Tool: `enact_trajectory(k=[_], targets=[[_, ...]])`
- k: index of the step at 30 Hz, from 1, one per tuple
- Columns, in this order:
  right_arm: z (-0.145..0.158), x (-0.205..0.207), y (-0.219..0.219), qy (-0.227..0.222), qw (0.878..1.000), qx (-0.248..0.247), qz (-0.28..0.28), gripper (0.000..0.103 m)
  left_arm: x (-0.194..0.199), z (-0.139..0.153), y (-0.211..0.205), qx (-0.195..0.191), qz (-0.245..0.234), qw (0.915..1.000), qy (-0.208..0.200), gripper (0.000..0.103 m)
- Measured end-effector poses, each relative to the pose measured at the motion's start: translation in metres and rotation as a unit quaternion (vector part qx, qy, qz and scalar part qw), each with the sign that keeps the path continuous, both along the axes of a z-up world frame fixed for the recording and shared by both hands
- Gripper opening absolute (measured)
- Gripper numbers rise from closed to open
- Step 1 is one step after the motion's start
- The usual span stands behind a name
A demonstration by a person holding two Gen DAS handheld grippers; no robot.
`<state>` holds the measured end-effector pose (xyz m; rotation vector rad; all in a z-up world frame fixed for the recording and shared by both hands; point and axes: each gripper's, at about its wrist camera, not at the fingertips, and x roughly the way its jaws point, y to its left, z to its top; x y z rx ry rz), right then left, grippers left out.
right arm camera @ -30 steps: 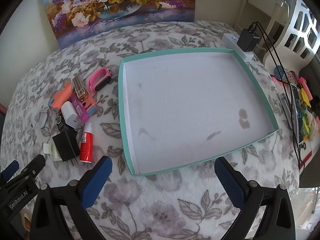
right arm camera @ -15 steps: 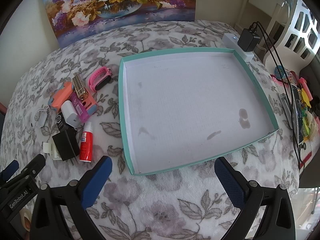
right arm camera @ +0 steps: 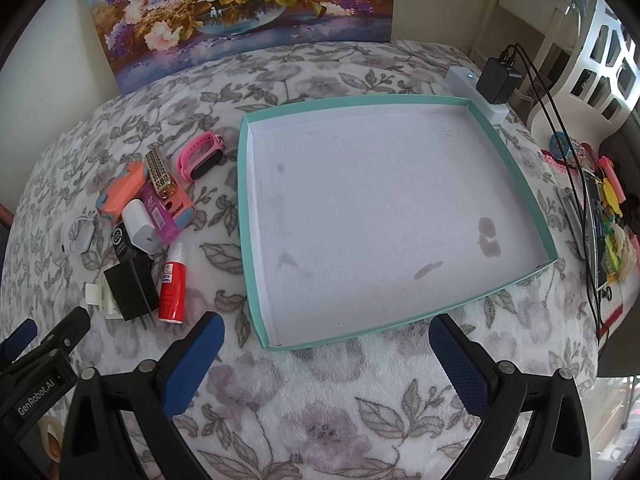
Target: Organize rigid objects
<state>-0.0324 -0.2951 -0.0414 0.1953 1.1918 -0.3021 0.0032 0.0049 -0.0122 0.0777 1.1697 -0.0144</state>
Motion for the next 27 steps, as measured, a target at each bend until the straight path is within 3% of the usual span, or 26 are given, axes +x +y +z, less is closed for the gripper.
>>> enact_trajectory(k=[18, 23, 27], targets=[[0.001, 0.000, 0.000, -0.005, 1.000, -0.001, 0.001, 0.103, 0.001, 0.005, 0.004, -0.006, 0.009, 0.9999, 0.002, 0.103], [0.016, 0.002, 0.000, -0.027, 1.000, -0.004, -0.005, 0.103, 0.005, 0.019, 0.005, -0.020, 0.020, 0.9996, -0.001, 0.103], [0.042, 0.015, 0.005, -0.051, 0.999, 0.004, -0.002, 0.103, 0.018, 0.048, 0.004, -0.026, 0.036, 0.9987, -0.024, 0.103]])
